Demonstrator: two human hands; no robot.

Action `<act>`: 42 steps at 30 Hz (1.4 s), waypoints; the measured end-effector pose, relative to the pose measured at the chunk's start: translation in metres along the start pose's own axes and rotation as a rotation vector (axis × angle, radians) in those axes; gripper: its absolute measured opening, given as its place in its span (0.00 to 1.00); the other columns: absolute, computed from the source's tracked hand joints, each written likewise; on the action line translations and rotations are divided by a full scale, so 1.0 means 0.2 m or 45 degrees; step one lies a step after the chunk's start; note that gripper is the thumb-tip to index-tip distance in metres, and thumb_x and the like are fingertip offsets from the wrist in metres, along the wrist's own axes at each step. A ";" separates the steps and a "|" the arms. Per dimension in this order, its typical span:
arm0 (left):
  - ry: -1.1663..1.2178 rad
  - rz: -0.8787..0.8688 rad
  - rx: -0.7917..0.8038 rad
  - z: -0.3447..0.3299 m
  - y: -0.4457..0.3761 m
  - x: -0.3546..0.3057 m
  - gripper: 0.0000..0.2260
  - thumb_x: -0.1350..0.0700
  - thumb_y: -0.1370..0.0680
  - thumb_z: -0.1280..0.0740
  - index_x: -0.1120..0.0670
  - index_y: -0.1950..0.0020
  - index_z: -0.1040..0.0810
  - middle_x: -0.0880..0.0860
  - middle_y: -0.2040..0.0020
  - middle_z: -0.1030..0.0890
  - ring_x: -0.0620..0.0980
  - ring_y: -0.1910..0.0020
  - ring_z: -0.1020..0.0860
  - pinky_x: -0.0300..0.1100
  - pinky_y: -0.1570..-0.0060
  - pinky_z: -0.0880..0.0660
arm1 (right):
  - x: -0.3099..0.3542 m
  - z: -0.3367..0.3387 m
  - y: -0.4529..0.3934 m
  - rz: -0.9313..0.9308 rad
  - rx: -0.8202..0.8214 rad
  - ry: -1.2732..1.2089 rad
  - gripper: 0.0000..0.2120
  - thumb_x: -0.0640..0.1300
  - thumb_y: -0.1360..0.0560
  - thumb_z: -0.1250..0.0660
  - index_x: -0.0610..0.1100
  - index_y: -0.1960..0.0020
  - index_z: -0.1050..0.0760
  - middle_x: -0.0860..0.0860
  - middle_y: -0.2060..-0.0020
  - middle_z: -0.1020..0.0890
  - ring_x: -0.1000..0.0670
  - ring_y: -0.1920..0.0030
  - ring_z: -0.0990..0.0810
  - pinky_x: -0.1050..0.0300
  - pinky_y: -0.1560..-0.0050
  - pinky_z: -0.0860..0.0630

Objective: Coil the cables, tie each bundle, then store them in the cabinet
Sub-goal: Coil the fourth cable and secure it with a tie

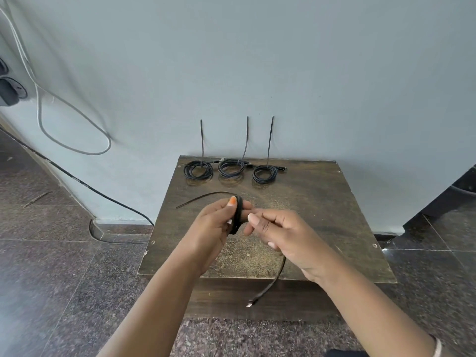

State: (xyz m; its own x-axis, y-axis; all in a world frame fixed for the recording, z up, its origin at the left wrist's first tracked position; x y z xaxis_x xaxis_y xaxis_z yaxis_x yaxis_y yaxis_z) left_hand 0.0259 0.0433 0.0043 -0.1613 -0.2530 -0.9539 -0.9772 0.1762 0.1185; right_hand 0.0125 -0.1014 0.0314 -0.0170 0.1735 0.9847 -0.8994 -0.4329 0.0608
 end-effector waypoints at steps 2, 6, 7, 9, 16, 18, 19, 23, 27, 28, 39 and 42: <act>-0.275 -0.032 0.052 -0.02 0.00 0.02 0.14 0.51 0.20 0.41 0.58 0.53 0.22 0.55 0.59 0.20 0.48 0.58 0.24 0.45 0.52 0.31 | 0.02 0.01 0.01 0.010 -0.036 -0.110 0.14 0.52 0.24 0.36 0.44 0.61 0.19 0.57 0.78 0.36 0.57 0.74 0.38 0.66 0.70 0.37; -0.272 0.060 0.254 -0.06 0.02 0.04 0.18 0.50 0.20 0.43 0.63 0.47 0.23 0.63 0.55 0.17 0.58 0.45 0.20 0.56 0.36 0.35 | 0.04 0.06 0.01 0.025 -0.150 -0.361 0.15 0.51 0.26 0.35 0.41 0.64 0.22 0.55 0.80 0.34 0.59 0.78 0.34 0.72 0.69 0.30; -0.225 0.100 0.279 -0.06 0.03 0.04 0.17 0.50 0.21 0.43 0.63 0.48 0.22 0.63 0.59 0.17 0.59 0.45 0.20 0.55 0.37 0.33 | 0.04 0.07 0.01 0.023 -0.187 -0.381 0.15 0.52 0.27 0.34 0.41 0.65 0.22 0.54 0.80 0.35 0.59 0.78 0.34 0.72 0.72 0.32; -0.096 0.187 0.302 -0.08 0.04 0.03 0.15 0.51 0.21 0.41 0.60 0.52 0.21 0.61 0.67 0.20 0.61 0.48 0.18 0.49 0.43 0.29 | 0.03 0.09 0.01 0.004 -0.250 -0.367 0.15 0.54 0.28 0.33 0.43 0.66 0.22 0.53 0.79 0.36 0.57 0.77 0.37 0.68 0.74 0.38; 0.324 0.304 0.268 -0.09 0.06 -0.01 0.16 0.53 0.22 0.44 0.61 0.60 0.22 0.51 0.81 0.34 0.59 0.62 0.17 0.53 0.43 0.23 | -0.04 0.12 -0.04 -0.024 -0.325 0.112 0.16 0.55 0.27 0.34 0.43 0.60 0.19 0.56 0.77 0.28 0.59 0.74 0.32 0.66 0.69 0.35; 0.529 0.304 0.231 -0.09 0.06 -0.02 0.15 0.54 0.22 0.44 0.64 0.58 0.26 0.51 0.81 0.34 0.58 0.66 0.18 0.59 0.40 0.27 | -0.07 0.10 -0.05 -0.075 -0.239 0.162 0.15 0.51 0.23 0.37 0.41 0.59 0.20 0.55 0.75 0.25 0.60 0.74 0.31 0.63 0.67 0.37; 0.618 0.289 0.211 -0.08 0.05 -0.02 0.15 0.54 0.21 0.44 0.64 0.58 0.26 0.51 0.81 0.35 0.58 0.67 0.18 0.60 0.40 0.27 | -0.08 0.09 -0.05 -0.096 -0.212 0.176 0.14 0.49 0.21 0.38 0.43 0.60 0.20 0.55 0.75 0.25 0.61 0.75 0.31 0.62 0.66 0.37; 0.870 0.184 0.117 -0.06 0.03 -0.03 0.17 0.54 0.20 0.45 0.63 0.61 0.24 0.51 0.79 0.34 0.56 0.66 0.18 0.61 0.42 0.26 | -0.10 0.05 -0.05 -0.146 -0.094 0.339 0.15 0.47 0.19 0.41 0.59 0.61 0.23 0.52 0.73 0.21 0.54 0.76 0.32 0.58 0.71 0.37; 0.928 0.147 -0.026 -0.02 0.01 0.00 0.15 0.54 0.20 0.43 0.62 0.59 0.24 0.53 0.75 0.29 0.56 0.55 0.16 0.61 0.43 0.26 | -0.14 0.00 -0.06 -0.219 0.058 0.522 0.10 0.47 0.18 0.43 0.55 0.45 0.24 0.52 0.71 0.18 0.55 0.77 0.30 0.55 0.70 0.31; 0.928 0.136 -0.054 -0.01 0.01 0.01 0.16 0.54 0.20 0.43 0.62 0.59 0.23 0.53 0.73 0.27 0.57 0.51 0.17 0.60 0.42 0.26 | -0.14 0.00 -0.05 -0.217 0.077 0.593 0.10 0.47 0.18 0.44 0.54 0.43 0.24 0.53 0.70 0.17 0.56 0.77 0.29 0.55 0.69 0.29; 0.472 -0.038 -0.208 0.02 -0.01 0.01 0.12 0.55 0.18 0.45 0.61 0.53 0.27 0.65 0.49 0.18 0.56 0.41 0.21 0.46 0.36 0.32 | 0.00 -0.06 0.01 0.304 -0.013 1.052 0.10 0.50 0.22 0.36 0.48 0.50 0.18 0.53 0.62 0.20 0.55 0.64 0.23 0.57 0.63 0.25; 0.180 -0.059 -0.117 -0.01 0.00 0.02 0.12 0.55 0.18 0.45 0.61 0.51 0.27 0.61 0.51 0.16 0.53 0.45 0.19 0.41 0.49 0.24 | 0.07 -0.04 0.02 0.444 -0.113 0.962 0.06 0.46 0.24 0.32 0.48 0.50 0.17 0.54 0.59 0.17 0.58 0.61 0.21 0.60 0.62 0.24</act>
State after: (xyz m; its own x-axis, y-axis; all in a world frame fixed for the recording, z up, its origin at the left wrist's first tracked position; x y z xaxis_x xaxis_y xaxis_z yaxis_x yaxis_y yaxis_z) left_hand 0.0251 0.0403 0.0016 -0.1275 -0.3911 -0.9115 -0.9915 0.0756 0.1062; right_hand 0.0053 -0.0940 0.0437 -0.5604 0.6025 0.5683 -0.8189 -0.5056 -0.2716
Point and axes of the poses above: each hand's wrist, its own y-axis away from the middle knuckle, its own z-axis out of the back of the hand, x = y × z, the point moved 4 cm from there along -y, towards the middle knuckle
